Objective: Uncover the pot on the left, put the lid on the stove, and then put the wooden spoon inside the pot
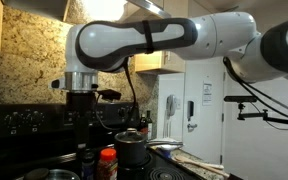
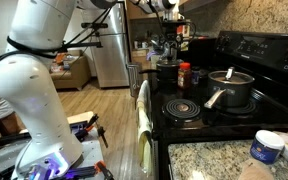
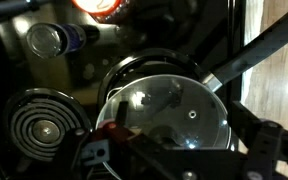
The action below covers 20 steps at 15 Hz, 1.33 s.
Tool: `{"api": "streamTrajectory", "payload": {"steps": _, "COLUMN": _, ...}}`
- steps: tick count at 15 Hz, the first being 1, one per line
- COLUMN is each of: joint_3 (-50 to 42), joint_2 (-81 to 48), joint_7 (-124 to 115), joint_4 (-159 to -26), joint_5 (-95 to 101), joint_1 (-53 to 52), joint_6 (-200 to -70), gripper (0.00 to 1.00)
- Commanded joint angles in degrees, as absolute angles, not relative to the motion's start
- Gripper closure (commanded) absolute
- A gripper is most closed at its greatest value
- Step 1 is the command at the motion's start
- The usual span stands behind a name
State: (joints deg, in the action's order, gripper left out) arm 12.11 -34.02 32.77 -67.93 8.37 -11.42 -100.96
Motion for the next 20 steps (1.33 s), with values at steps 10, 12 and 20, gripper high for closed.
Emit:
{"api": "streamTrajectory", "payload": {"steps": 10, "joint_3": 14.10, "joint_2": -50.87, "joint_7": 50.01, "joint_4": -42.58, "joint_5": 5.92, "joint_1": -13.81, "joint_6": -96.92, "gripper": 0.00}}
{"api": "streamTrajectory", "payload": {"steps": 12, "joint_3": 14.53, "joint_2": -51.82, "joint_7": 49.86, "joint_4": -41.40, "joint_5": 4.56, "joint_1": -13.59, "joint_6": -95.83, "gripper": 0.00}}
{"api": "streamTrajectory", "payload": {"steps": 20, "joint_3": 13.71, "joint_2": -56.40, "joint_7": 49.43, "joint_4": -38.55, "joint_5": 4.87, "joint_1": -14.47, "joint_6": -95.67, "gripper": 0.00}}
